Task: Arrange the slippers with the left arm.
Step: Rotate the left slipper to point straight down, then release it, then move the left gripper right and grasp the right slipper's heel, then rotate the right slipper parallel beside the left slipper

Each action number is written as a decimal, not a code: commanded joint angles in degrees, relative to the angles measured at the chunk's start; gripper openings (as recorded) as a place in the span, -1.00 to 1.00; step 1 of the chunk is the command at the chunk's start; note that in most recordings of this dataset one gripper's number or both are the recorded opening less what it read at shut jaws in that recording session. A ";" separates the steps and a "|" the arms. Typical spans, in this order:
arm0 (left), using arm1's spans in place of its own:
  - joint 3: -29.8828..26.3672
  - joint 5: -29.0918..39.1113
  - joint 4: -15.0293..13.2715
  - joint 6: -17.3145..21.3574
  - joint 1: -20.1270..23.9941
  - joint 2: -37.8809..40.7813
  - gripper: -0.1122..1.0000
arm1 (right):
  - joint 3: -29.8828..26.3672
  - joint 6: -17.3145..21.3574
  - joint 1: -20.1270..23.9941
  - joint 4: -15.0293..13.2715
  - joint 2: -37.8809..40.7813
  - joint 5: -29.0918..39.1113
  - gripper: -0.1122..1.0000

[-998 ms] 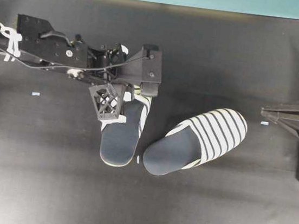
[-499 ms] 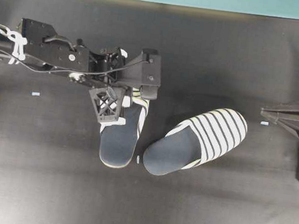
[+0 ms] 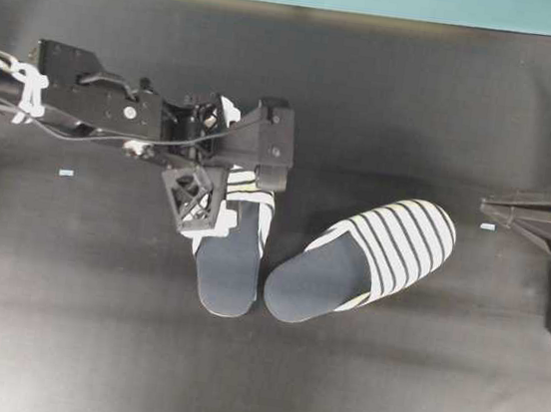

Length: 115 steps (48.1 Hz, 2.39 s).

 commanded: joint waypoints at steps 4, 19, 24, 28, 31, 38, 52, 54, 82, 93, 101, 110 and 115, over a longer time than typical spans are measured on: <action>-4.92 -3.34 0.00 7.73 -2.46 -4.13 0.82 | -0.35 0.35 0.00 0.26 0.18 -0.35 -0.80; -13.54 -10.63 -0.09 34.45 -5.27 8.17 0.82 | -0.35 0.35 0.00 0.18 0.18 -0.53 -0.80; -16.70 -11.60 -0.09 37.79 -5.10 12.30 0.82 | -0.44 0.35 0.00 0.26 0.18 -0.53 -0.80; -19.42 -11.78 -0.09 40.34 -5.27 15.82 0.82 | -0.35 0.35 0.00 0.26 0.18 -0.53 -0.80; -21.18 -11.78 -0.09 41.31 -5.36 17.84 0.82 | -0.44 0.35 0.09 0.26 0.18 -0.53 -0.80; -24.61 -11.78 0.00 42.45 -5.54 22.59 0.82 | -0.35 0.35 0.00 0.26 0.18 -0.35 -0.80; -30.41 -11.78 -0.09 41.66 -5.36 29.71 0.80 | -0.35 0.35 0.09 0.26 0.18 -0.35 -0.80; -30.85 -11.78 -0.09 41.66 -5.36 29.71 0.78 | -0.35 0.35 0.00 0.26 0.18 -0.26 -0.80; -31.64 -3.25 -0.09 29.27 -5.10 20.65 -0.77 | -0.09 0.35 0.00 0.26 0.18 -0.35 -0.80; -32.08 4.39 -0.09 14.50 -2.37 16.35 -0.77 | -0.09 0.35 0.00 0.26 0.00 -0.35 -0.80; -31.99 7.56 0.09 -0.09 0.00 15.82 -0.77 | -0.09 0.26 0.00 0.26 -0.18 -0.35 -0.80; -32.26 12.74 0.09 -2.11 0.18 15.91 -0.77 | -0.09 0.26 0.00 0.26 -0.09 -0.35 -0.80; -31.90 15.21 0.09 -5.19 0.62 16.00 -0.77 | -0.09 0.26 0.09 0.26 -0.09 -0.35 -0.80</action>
